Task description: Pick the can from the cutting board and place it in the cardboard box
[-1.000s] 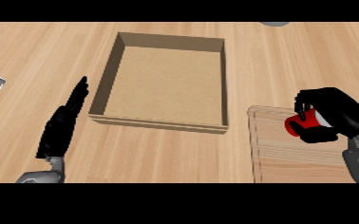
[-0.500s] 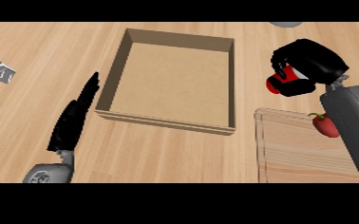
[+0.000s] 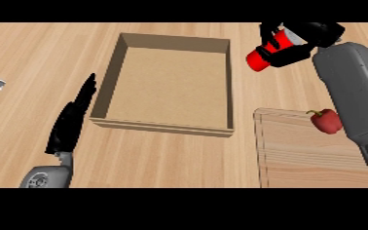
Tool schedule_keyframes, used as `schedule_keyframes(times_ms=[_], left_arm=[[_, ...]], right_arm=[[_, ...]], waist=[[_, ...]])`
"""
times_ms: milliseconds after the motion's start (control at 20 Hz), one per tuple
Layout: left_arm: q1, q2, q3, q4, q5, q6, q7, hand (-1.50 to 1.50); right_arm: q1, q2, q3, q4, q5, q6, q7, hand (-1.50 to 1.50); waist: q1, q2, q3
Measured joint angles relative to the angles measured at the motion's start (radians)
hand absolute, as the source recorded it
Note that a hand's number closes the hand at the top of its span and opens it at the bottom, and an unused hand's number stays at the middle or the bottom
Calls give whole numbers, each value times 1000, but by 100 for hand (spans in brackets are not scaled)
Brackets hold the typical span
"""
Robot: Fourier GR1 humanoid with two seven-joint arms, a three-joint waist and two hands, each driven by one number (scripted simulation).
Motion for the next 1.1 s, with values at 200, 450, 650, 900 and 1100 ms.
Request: schedule_keyframes(times_ms=[200,450,650,900,1100], left_arm=[[14,-3,3,-12,-2,7,11,0],[52,3,15,-42,3,6,19,0],[63,5,27,-45,7,5,19,0],[67,0,34,-31,2,11,2,0],[62,-2,37,-17,0,11,-6,0]], right_arm=[[-107,47,-28,94,-72,45,-41,150],[-242,96,-45,179,-128,82,-26,150],[-323,164,-39,233,-138,75,7,150],[-403,252,-21,289,-124,63,60,150],[-452,336,-2,336,-103,41,103,150]], waist=[[-20,-8,-1],[-41,-16,-2],[-55,-19,-2],[-65,-21,-3],[-66,-21,-3]])
